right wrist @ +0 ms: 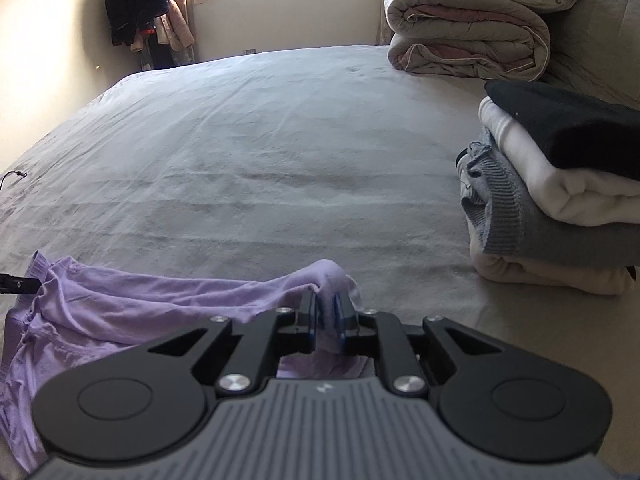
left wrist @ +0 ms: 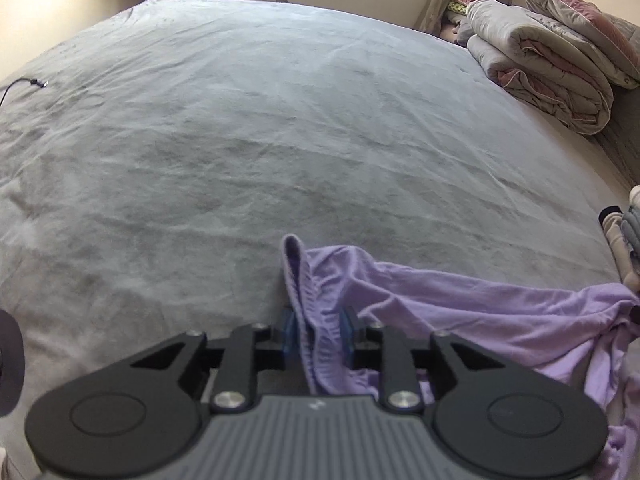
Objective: Fold clothes
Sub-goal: 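Lift and spread the sweatshirt by pulling the grippers apart, then lay it down, then grasp the sweatshirt hem ribbing with the right gripper while the left gripper grasps beside it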
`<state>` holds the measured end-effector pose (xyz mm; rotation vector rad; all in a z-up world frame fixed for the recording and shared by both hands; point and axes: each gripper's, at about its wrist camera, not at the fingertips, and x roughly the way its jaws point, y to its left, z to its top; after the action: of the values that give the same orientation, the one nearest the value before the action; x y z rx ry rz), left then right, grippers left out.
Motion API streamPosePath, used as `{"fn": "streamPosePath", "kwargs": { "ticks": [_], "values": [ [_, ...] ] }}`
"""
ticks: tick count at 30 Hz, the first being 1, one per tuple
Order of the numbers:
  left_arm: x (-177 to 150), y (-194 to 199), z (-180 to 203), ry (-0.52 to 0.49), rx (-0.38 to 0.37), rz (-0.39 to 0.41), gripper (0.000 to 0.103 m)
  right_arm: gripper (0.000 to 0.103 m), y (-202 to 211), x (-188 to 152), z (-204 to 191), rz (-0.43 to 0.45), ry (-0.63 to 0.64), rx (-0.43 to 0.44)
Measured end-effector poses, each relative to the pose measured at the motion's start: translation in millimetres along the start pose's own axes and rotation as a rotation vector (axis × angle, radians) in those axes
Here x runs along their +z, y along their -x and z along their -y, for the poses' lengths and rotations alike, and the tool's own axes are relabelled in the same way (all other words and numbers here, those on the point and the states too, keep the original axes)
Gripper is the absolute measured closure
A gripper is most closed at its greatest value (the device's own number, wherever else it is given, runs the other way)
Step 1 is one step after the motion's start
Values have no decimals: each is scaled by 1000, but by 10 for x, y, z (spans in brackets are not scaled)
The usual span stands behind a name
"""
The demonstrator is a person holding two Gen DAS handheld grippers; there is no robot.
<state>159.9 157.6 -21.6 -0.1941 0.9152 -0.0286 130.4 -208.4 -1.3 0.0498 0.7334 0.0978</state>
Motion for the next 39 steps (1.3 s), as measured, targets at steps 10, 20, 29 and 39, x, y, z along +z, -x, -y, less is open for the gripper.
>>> {"fn": "streamPosePath", "kwargs": {
  "ticks": [10,20,29,39],
  "values": [
    [-425,576,-298,200,-125,-88,54,70,382,-29,-557,-24,64,157],
    [-1177,889,-695,502,-265,-71,56,70,516,-295,-1378,-92,148,371],
    [-1653,690,-572,784,-351,-73,57,70,333,-181,-1735,-136,122,410],
    [-1873,582,-474,949,-254,208,78,70,-101,175,-2304,-206,135,500]
  ]
}}
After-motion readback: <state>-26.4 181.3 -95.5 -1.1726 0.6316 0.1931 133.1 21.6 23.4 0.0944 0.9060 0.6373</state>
